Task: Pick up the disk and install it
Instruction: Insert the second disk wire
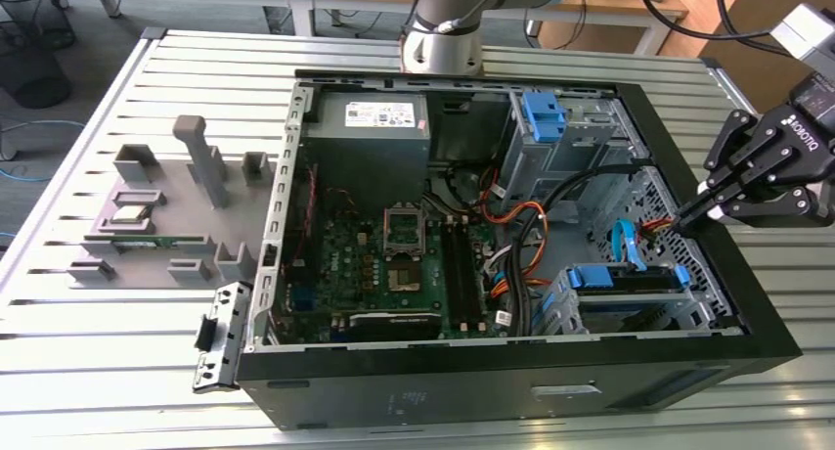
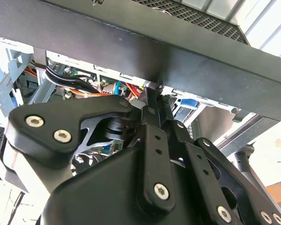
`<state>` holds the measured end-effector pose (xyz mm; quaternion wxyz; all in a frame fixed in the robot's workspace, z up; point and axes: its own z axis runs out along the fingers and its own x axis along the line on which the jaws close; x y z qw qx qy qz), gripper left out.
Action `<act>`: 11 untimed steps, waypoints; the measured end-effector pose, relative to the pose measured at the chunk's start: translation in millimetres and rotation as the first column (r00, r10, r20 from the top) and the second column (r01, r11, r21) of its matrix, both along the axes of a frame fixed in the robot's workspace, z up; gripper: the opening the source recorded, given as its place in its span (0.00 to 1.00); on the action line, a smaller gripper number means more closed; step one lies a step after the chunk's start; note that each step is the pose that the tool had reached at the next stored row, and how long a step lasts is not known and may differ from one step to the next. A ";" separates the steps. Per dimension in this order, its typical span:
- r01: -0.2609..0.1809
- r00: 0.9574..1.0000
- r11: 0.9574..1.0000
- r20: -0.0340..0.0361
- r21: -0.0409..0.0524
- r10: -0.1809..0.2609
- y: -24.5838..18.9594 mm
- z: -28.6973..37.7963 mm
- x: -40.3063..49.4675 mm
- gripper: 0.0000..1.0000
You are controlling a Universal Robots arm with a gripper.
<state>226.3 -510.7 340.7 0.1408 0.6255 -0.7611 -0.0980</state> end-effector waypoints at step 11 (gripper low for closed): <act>0.000 1.000 1.000 -0.001 0.000 0.000 0.0 0.0 0.0 0.18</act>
